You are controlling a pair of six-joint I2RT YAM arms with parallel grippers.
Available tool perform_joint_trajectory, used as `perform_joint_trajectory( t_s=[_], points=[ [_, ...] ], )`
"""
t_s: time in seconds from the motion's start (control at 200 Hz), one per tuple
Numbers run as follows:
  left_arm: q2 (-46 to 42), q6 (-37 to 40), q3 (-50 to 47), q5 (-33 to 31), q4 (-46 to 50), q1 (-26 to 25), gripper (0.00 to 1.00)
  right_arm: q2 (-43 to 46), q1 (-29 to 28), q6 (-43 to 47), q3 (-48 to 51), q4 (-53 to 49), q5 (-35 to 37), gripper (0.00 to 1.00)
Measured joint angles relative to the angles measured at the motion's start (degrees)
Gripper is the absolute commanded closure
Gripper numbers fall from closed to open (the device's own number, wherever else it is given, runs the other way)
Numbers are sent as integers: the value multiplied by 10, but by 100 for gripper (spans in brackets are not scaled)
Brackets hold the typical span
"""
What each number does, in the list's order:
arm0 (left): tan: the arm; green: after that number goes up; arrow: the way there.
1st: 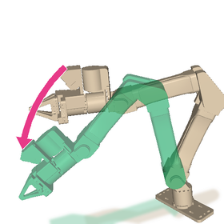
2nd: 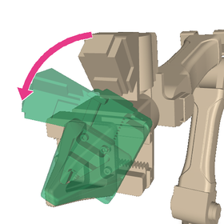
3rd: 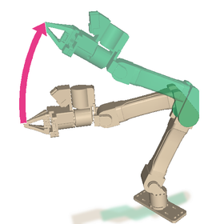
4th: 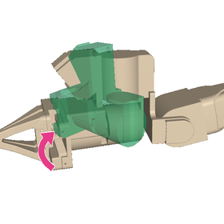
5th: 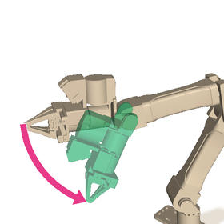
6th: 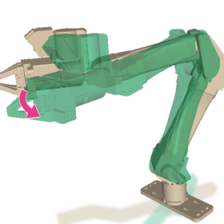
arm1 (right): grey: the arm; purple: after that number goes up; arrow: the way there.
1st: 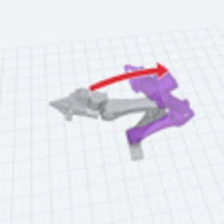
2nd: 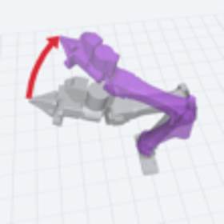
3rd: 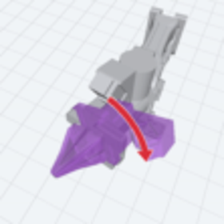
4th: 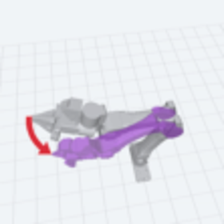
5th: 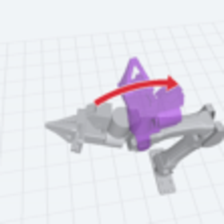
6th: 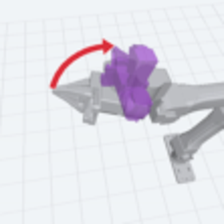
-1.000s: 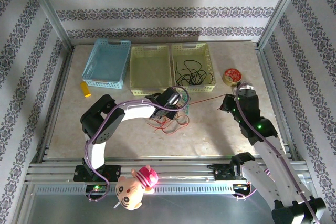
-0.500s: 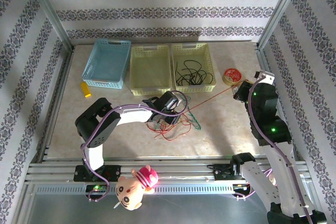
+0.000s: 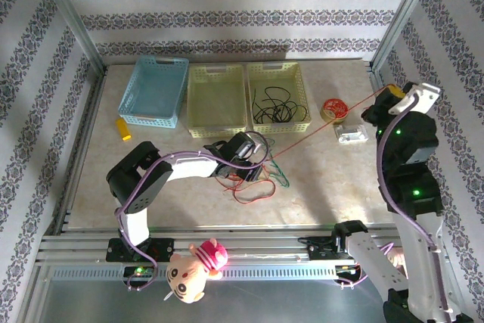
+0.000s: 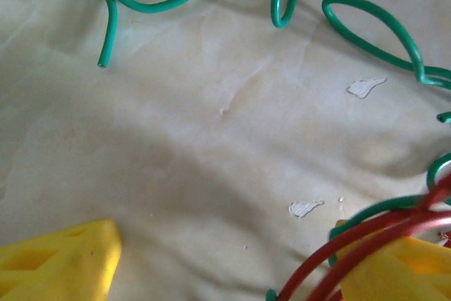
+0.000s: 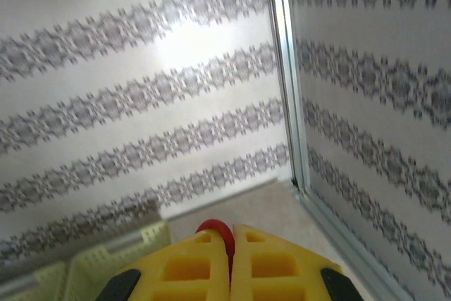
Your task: Untangle the cables
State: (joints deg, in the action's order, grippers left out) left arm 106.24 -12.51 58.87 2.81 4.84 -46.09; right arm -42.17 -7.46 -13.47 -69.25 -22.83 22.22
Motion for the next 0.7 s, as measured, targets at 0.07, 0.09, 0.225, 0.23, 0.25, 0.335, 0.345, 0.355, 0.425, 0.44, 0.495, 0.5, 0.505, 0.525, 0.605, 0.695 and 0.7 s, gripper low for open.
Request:
perform_joint_trajectory(
  t_s=[0.07, 0.09, 0.225, 0.23, 0.25, 0.335, 0.345, 0.355, 0.425, 0.44, 0.495, 0.5, 0.505, 0.525, 0.605, 0.695, 0.7],
  points=[
    [-2, 0, -2, -1, 0, 0, 19, -16, 0, 6, -31, -2, -26, 100],
    [-3, 0, -3, -1, -1, 0, 19, -23, 0, 6, -40, -4, -38, 100],
    [-6, 6, -14, -6, -10, 0, 13, -75, 6, 7, -106, 3, -99, 100],
    [-7, 6, -15, -6, -10, 0, 13, -76, 6, 7, -108, 3, -100, 100],
    [-7, 7, -17, -6, -12, 0, 12, -83, 6, 7, -118, 6, -108, 100],
    [-9, 10, -24, -4, -22, 0, 10, -106, 6, 16, -159, 12, -123, 100],
    [-9, 10, -24, -4, -23, 0, 10, -109, 6, 17, -165, 14, -123, 100],
    [-9, 10, -24, -4, -23, 0, 10, -110, 6, 19, -168, 14, -123, 100],
    [-10, 10, -28, -3, -28, 0, 9, -127, 6, 28, -210, 18, -127, 100],
    [-11, 10, -28, -3, -29, 0, 9, -130, 6, 30, -219, 18, -128, 100],
    [-12, 10, -31, -2, -33, 0, 8, -147, 6, 35, -260, 15, -135, 100],
    [-12, 10, -32, -2, -33, 0, 8, -148, 6, 35, -262, 15, -135, 100],
    [-12, 10, -32, -2, -34, 0, 8, -149, 6, 35, -265, 15, -135, 100],
    [-13, 10, -33, -1, -35, 0, 7, -156, 6, 37, -281, 14, -140, 100],
    [-16, 10, -39, 2, -42, 0, 3, -181, 6, 40, -335, 9, -163, 100],
    [-24, 9, -45, 5, -44, 0, 0, -209, 6, 31, -387, -7, -209, 100],
    [-24, 9, -45, 5, -44, 0, 1, -211, 6, 31, -390, -9, -213, 100]
  ],
)
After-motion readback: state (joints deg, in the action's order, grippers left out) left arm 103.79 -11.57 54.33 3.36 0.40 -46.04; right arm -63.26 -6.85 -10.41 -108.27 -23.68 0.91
